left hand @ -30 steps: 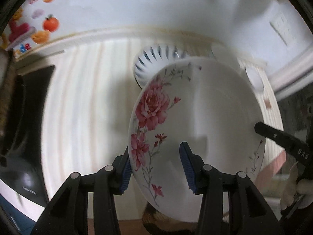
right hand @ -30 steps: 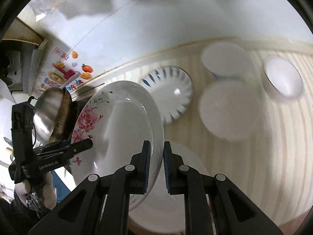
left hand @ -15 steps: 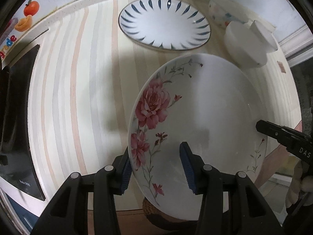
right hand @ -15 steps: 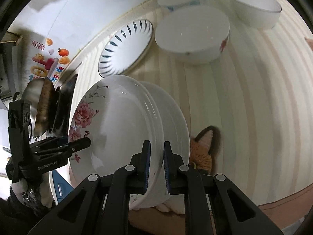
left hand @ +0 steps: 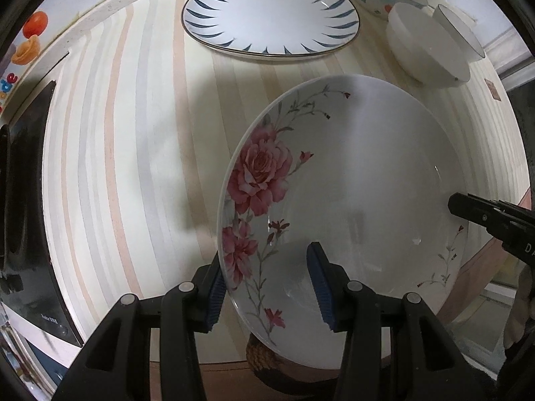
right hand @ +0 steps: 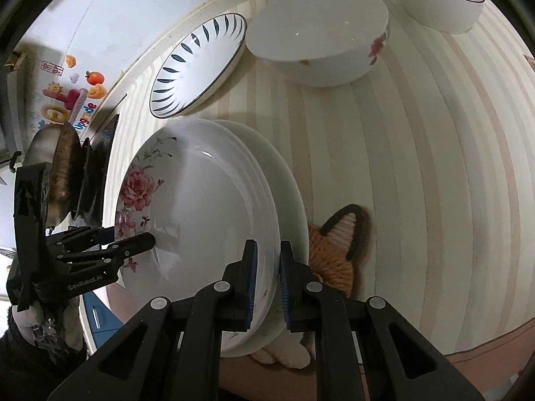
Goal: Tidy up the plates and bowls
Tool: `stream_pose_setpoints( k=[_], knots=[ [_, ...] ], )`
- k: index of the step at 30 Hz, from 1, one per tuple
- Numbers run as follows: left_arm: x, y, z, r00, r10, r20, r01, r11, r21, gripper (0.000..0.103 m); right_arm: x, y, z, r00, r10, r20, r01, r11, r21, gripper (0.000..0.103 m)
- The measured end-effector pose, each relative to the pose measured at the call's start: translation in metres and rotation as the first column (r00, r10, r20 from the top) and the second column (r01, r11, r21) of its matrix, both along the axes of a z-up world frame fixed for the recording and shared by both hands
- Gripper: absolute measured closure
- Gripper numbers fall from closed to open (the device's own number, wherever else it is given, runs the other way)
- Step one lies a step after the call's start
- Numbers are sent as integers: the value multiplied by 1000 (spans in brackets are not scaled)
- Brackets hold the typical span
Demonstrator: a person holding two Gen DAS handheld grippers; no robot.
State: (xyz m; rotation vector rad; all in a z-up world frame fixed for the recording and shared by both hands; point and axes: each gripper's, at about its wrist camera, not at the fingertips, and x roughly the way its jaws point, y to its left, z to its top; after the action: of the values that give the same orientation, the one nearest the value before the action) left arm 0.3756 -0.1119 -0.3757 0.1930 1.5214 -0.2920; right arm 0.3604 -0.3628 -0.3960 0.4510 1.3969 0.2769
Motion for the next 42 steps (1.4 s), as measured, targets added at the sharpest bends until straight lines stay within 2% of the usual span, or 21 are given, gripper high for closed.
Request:
stream_pose_setpoints(
  k=[5,10,16,19,24,26,28,32,37,42],
  knots=[
    [-4,-12,-5,1000,-25,6,25,999,21,60,2,0,-1,1000,2,-11,-2,1000,-6,89],
    [-13,-17,-14,999,-29,-18,29,1000,10,60,5,-4,3,999,-18,-40,18,1000,-4,88],
    [-17,-13,-15,1000,4,-25,-4,1000,-9,60,5,-7,9,997,-35,-71,36,999,7,86],
    [-16,-6,-4,1000,24,-6,-24,999,-21,60,4,-10,14,996,-29,-82,28,999,-15,86],
    [3,6,35,995,82,58,-78,995,-68,59,8,-23,34,996,-46,-81,44,999,-19,86],
    [21,11,48,990,111,86,-103,990,-92,59,23,-26,52,996,-62,-59,65,997,46,86],
    [52,20,56,986,138,95,-128,986,-110,59,42,-21,69,998,-57,-8,57,997,55,85],
    [113,38,54,977,192,95,-177,973,-148,59,102,2,93,996,-21,87,18,999,38,76],
    [172,50,28,968,251,1,-247,953,-174,59,185,31,73,998,39,49,-37,999,-36,75],
    [205,51,3,964,258,-67,-266,948,-175,59,233,42,39,996,72,-45,-77,989,-127,75]
  ],
)
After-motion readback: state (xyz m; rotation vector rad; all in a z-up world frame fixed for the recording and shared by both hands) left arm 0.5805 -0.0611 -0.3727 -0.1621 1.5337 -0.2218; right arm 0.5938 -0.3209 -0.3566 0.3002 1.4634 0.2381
